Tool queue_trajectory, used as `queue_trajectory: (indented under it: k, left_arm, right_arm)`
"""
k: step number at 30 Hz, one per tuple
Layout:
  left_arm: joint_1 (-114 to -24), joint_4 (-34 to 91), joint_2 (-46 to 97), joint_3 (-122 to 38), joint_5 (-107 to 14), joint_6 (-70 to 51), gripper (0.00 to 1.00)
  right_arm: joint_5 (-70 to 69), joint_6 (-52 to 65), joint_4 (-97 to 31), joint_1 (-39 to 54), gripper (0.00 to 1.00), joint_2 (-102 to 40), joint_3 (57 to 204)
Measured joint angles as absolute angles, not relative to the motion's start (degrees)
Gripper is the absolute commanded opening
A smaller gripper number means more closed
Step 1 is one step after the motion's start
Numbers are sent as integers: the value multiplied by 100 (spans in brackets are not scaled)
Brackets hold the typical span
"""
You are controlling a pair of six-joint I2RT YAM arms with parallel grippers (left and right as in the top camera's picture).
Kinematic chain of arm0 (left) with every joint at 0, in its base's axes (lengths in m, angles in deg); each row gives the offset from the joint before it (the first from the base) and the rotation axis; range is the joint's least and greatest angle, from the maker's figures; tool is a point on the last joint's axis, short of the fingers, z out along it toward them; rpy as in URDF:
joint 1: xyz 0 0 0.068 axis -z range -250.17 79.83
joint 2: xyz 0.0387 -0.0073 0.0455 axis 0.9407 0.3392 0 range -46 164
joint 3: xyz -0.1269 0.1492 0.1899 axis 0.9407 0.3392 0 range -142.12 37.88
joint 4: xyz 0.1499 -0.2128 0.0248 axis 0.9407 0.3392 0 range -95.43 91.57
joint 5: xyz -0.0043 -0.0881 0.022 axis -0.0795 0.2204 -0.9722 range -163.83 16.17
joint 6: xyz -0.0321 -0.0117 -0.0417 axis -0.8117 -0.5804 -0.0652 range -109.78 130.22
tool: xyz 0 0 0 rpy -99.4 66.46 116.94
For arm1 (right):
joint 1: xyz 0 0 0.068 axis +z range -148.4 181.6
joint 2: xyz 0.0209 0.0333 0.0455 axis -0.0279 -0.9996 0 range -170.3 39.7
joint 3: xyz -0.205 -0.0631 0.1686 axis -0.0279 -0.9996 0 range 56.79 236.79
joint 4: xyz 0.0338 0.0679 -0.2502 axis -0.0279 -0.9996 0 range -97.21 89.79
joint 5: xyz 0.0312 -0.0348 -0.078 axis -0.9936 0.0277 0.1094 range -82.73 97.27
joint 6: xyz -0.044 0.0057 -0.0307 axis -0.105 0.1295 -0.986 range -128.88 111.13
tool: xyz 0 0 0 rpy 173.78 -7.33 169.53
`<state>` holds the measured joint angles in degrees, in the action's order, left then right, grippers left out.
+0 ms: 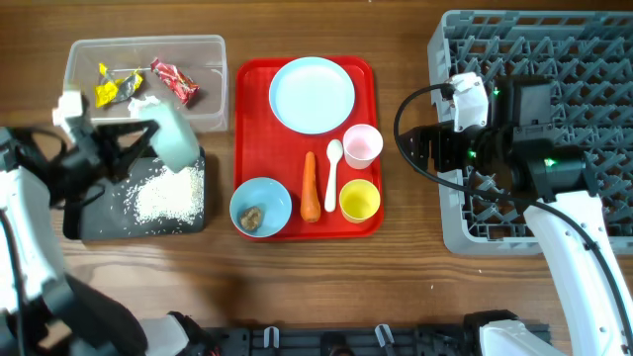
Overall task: Sort waste into correct bins and load items into the dishwasher rack
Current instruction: 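Return the empty green bowl to the red tray with left gripper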
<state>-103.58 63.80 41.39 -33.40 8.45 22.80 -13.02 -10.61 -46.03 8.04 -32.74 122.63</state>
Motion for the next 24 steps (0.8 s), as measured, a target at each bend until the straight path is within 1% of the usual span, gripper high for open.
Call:
queue_trajectory:
  k: [3,7,10,12,15,19,21,22,24]
  left_arm:
    - [-9563,5644,3748,-3775,-213,1764,4]
    - [-7644,4324,3398,-4031,-2503,838,4]
    - [-6068,4053,3433,-4051,-4560,534,4]
    - [-5250,4011,3608,-4051,-5684,471,4]
    - [-4324,3985,4192,-4051,-7048,425,4]
    - [-3945,3967,5026,-4051,-7959,387,4]
    - [-3941,3926,5409,-4051,-8164,387,4]
    - [-3943,3893,5649,-4051,-8265,385,4]
    - [-3943,3845,5973,-4051,-8346,385,4]
  right_arm:
    - [-1300,-1061,-4603,804,100,-3274,12263]
    - [-1278,-1061,-4642,804,100,-3274,12263]
    - [-1256,-1061,-4653,804,100,-3274,12263]
    - [-1256,-1061,-4653,804,100,-3274,12263]
    - [-1254,-1061,-4653,804,100,-3274,12263]
    - [-1254,-1061,-4688,804,100,-3274,12263]
    - [-1254,-1061,-4697,804,98,-3274,12263]
    - [-1254,-1061,-4697,804,100,-3274,12263]
    - [-1254,-1061,-4699,804,100,-3274,12263]
